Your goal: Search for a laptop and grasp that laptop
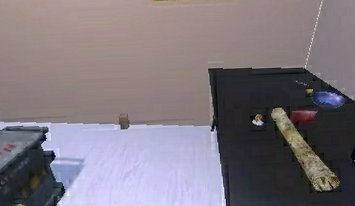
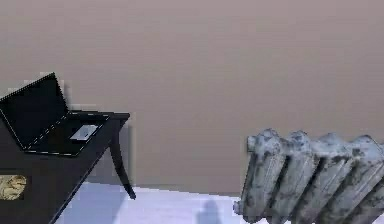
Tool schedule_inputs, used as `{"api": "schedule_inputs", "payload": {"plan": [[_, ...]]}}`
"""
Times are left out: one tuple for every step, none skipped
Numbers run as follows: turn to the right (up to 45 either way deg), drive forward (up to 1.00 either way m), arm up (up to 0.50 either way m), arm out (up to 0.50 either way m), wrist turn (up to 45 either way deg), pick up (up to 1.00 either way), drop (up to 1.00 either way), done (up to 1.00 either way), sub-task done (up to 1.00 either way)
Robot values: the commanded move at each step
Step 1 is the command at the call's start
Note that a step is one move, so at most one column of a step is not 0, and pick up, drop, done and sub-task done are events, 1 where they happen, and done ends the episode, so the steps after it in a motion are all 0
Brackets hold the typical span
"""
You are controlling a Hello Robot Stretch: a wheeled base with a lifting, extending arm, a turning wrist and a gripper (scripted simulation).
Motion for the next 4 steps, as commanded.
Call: {"api": "schedule_inputs", "payload": {"plan": [[-30.0, 0.0, 0.0, 0.0, 0.0, 0.0, 0.0, 0.0, 0.0], [45.0, 0.0, 0.0, 0.0, 0.0, 0.0, 0.0, 0.0, 0.0], [45.0, 0.0, 0.0, 0.0, 0.0, 0.0, 0.0, 0.0, 0.0], [24.0, 0.0, 0.0, 0.0, 0.0, 0.0, 0.0, 0.0, 0.0]]}}
